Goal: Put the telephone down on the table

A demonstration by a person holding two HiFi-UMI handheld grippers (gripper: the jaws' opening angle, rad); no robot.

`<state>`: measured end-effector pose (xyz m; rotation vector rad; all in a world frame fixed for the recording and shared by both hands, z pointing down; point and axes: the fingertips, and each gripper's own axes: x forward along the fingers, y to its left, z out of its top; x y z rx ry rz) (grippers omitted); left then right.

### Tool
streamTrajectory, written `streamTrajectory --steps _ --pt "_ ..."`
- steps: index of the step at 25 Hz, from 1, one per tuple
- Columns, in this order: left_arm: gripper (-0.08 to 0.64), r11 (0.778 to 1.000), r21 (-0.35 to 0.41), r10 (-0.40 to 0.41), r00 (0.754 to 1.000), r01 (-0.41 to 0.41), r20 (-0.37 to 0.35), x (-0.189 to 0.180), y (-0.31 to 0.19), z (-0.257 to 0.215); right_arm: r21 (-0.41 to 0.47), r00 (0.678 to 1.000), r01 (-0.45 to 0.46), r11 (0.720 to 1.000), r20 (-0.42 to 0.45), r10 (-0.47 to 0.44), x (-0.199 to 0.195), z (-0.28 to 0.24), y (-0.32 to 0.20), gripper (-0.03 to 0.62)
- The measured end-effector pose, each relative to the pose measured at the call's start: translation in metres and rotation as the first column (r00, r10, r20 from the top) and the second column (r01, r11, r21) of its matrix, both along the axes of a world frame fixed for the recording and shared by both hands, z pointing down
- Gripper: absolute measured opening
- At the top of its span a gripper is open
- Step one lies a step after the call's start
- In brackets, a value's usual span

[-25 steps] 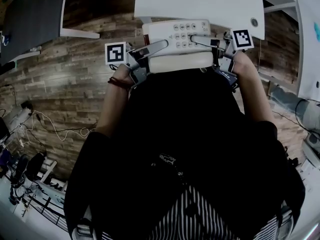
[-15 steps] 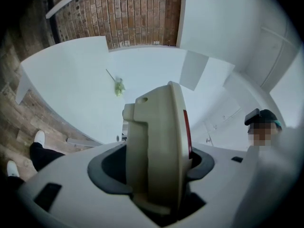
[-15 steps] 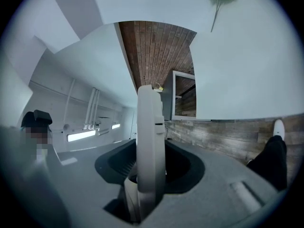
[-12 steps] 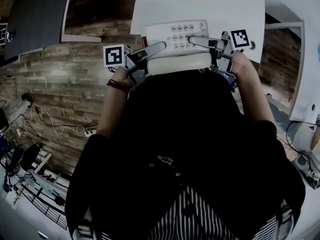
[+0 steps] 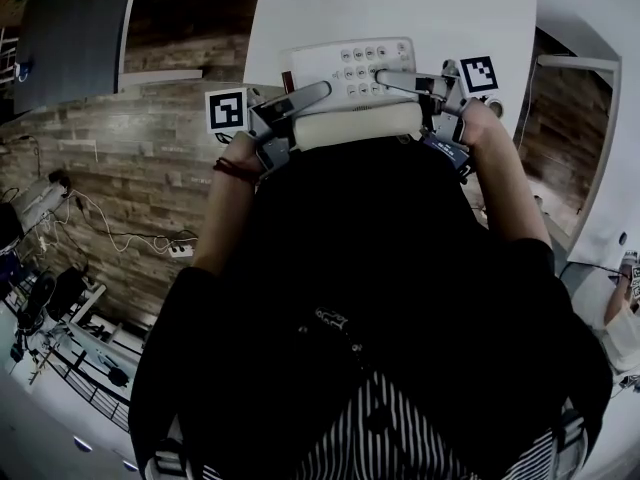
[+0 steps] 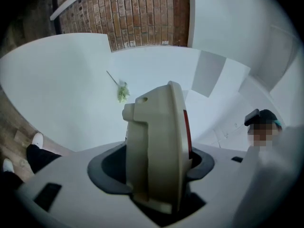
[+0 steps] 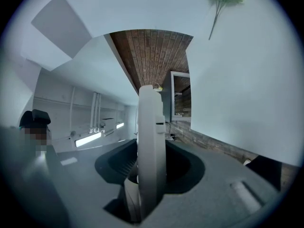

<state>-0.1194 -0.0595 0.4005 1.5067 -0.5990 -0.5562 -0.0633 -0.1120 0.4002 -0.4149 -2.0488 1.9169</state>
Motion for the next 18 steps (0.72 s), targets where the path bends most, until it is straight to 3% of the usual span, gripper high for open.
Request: streamTrajectory --steps 11,18 --pt "0.282 0.996 -0.087 0.01 1.0 -0.008 0.026 0.017 -0.017 0.005 -0.077 1.0 -0.006 0.997 0.013 0.007 0.015 0.013 -0.018 0.163" --pt "0.282 0.992 -0.111 0.059 0.998 -0.056 0.021 0.021 -0.026 0.019 -0.093 0.997 -0.072 0.993 -0.001 0.073 0.023 0.025 -0.023 0.163"
